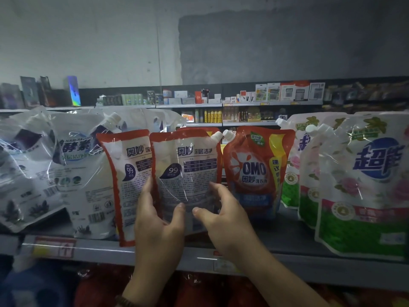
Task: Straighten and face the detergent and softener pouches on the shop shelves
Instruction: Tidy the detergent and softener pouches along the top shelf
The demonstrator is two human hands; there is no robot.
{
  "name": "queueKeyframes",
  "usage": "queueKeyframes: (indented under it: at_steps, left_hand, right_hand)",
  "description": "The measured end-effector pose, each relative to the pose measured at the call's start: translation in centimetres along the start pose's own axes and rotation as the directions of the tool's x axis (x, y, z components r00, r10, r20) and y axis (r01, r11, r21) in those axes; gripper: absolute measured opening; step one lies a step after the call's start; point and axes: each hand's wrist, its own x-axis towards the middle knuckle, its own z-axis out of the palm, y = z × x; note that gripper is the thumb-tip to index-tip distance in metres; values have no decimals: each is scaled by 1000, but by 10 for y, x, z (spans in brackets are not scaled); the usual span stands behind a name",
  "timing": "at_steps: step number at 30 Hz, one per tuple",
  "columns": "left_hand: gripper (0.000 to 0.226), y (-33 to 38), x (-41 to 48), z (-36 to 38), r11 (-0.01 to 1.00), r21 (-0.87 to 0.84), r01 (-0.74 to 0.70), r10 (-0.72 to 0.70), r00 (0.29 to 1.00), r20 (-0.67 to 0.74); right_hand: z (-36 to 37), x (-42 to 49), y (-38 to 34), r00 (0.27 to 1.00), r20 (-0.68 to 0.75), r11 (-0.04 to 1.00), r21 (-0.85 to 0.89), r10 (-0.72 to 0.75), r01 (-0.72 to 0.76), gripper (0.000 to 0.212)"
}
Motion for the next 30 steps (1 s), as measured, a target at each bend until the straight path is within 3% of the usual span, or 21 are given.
queueKeyframes:
  at_steps: [7,15,25,30]
  left_hand:
    - [64,4,5,0,1000,-14,16,-17,997,-69]
    - [11,10,22,1,997,62,-53,60,991,-116]
    - [19,11,29,7,993,60,-98,107,979,-174]
    - [16,21,23,12,991,45,-127,133,975,-178]
  right_hand:
    - [-2,0,0,1000,-24,999,-38,-13,12,69]
    - [-4,-1,-3,1000,7,1000,14,-9,9,75]
    - [-11,3,-6,999,46,1000,20,-23,22,74]
    - [-15,10,-3,997,69,992,122,-38,29,77]
